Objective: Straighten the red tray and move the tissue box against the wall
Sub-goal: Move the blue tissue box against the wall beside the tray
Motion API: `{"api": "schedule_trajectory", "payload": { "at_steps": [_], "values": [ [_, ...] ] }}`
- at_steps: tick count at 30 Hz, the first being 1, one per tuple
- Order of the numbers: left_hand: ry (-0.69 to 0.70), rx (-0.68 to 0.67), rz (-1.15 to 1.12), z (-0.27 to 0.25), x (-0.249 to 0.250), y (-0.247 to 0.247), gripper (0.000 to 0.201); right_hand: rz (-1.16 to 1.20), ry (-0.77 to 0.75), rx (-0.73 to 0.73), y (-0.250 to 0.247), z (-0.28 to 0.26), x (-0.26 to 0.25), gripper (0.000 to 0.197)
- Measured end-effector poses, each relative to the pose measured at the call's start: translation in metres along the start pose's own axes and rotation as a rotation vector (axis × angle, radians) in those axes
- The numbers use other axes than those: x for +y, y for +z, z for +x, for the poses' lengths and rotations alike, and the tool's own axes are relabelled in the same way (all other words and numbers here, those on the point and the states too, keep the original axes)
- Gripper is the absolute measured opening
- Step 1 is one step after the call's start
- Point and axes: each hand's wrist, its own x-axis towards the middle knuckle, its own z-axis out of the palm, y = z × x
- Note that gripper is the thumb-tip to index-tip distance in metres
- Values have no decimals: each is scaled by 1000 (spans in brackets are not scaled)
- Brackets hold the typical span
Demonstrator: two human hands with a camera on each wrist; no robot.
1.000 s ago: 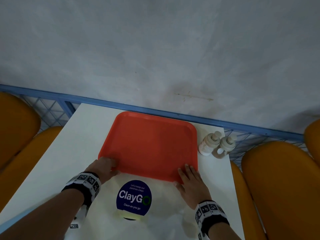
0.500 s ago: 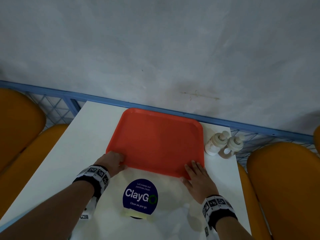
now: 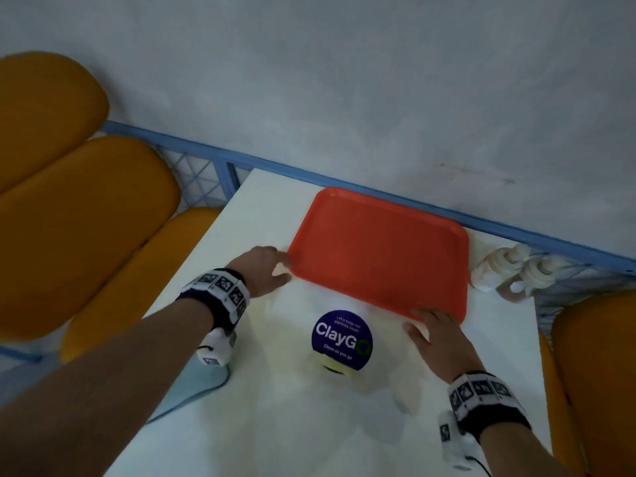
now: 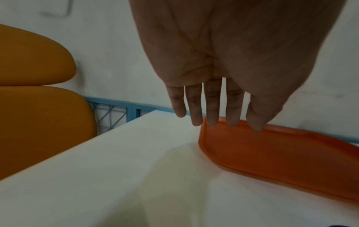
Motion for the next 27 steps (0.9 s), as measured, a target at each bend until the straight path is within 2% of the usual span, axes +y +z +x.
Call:
{"api": "schedule_trajectory", "payload": {
  "at_steps": [2,6,8,11,13,16,18,21,23,27],
  "values": [
    [-13,16,-10,-30,-16,-9,36,56,-36,31,4,-17,-30,45],
    [-28,107,-91,-100,-59,-9,44,144,-114,-4,25,-49,-101,43],
    [-45,128,-130,-135,-87,-3,54,207,-135,-22,42,-65,-142,43],
    [-110,95,-207,-184,-129,5,82,297,-167,-54,73,-85,-204,49],
    [-155,70,-237,-212,-156,11,100,385,-158,-89,101,-95,-240,62],
    [-162,18,-288,-248,-191,27,121,536,-86,-161,145,-105,-283,97],
    [-126,-32,-345,-265,-209,45,134,630,-53,-174,168,-110,-302,118],
    [-62,-49,-430,-279,-221,75,147,705,10,-170,186,-117,-321,134],
    [-59,18,-549,-279,-220,89,147,722,71,-126,189,-121,-330,134],
    [-48,102,-669,-271,-212,95,139,755,97,-30,183,-119,-342,105]
  ]
}}
